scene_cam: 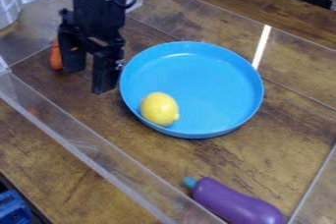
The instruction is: Put the carrot on the blue tray
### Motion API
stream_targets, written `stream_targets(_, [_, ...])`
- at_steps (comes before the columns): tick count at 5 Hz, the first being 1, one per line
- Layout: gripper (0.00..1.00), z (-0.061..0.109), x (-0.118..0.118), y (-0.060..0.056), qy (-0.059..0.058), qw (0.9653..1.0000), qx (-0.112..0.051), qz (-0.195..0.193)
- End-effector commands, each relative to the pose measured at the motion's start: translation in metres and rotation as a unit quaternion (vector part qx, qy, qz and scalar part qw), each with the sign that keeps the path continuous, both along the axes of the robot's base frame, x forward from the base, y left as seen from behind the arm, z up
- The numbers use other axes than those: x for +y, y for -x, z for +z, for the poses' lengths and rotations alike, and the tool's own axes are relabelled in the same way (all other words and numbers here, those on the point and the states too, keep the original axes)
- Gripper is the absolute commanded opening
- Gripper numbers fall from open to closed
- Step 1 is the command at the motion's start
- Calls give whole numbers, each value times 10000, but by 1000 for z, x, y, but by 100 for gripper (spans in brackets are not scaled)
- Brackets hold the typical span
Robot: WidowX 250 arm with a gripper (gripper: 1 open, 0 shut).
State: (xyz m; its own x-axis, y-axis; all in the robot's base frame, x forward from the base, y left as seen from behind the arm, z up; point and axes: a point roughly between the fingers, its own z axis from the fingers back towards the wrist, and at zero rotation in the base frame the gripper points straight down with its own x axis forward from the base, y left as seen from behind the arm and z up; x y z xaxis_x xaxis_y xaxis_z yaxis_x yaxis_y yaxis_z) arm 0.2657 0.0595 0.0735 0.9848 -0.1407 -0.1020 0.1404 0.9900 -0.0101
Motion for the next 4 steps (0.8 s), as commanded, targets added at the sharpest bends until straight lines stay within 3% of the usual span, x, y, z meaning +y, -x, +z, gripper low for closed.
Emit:
stream_targets(1, [100, 33, 7, -7, -122, 9987, -474, 112])
stream_targets(2, [100, 47, 9, -10, -100, 9977, -665, 124])
stream_targets(4, [100, 49, 27, -7, -146, 9945, -924, 462])
